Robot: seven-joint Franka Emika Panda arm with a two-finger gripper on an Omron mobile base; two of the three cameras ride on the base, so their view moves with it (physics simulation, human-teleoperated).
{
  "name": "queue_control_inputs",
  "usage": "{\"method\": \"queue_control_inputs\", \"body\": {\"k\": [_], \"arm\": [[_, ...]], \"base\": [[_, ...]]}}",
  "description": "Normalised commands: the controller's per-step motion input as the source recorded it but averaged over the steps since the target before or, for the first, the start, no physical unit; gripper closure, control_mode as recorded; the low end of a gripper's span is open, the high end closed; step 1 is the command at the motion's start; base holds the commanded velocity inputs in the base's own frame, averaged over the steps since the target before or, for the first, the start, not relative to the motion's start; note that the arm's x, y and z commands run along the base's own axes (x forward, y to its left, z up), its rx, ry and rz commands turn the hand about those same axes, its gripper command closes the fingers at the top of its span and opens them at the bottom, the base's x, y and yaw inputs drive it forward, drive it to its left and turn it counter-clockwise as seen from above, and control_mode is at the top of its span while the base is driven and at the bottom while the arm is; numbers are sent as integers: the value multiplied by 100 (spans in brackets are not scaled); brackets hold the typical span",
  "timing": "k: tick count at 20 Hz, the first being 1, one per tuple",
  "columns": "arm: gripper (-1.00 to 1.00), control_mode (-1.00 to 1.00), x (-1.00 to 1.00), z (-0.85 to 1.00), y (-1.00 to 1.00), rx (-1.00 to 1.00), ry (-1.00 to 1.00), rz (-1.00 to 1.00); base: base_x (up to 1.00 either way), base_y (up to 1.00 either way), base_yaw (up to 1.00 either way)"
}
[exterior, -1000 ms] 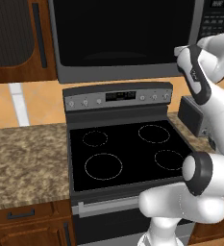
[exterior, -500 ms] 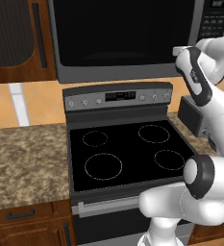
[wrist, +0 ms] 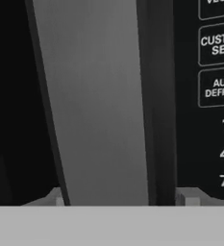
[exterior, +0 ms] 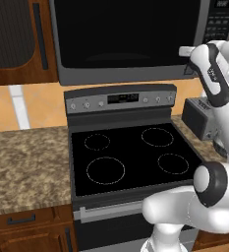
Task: Open the microwave, place the bowl with waffle inside the microwave, then close the microwave door and turn it on.
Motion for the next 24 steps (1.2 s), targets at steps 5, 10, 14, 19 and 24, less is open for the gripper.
{"method": "queue_control_inputs", "body": {"k": [5, 10, 14, 19, 24], "arm": [[100, -100, -13, 11, 100, -9, 31, 21], [100, -100, -63, 34, 100, -19, 47, 22], [100, -100, -92, 72, 100, -23, 61, 28], [100, -100, -95, 100, 75, -21, 63, 39], [100, -100, -99, 100, 76, -19, 61, 38]], "base": [[0, 0, 0], [0, 0, 0], [0, 0, 0], [0, 0, 0], [0, 0, 0]]}}
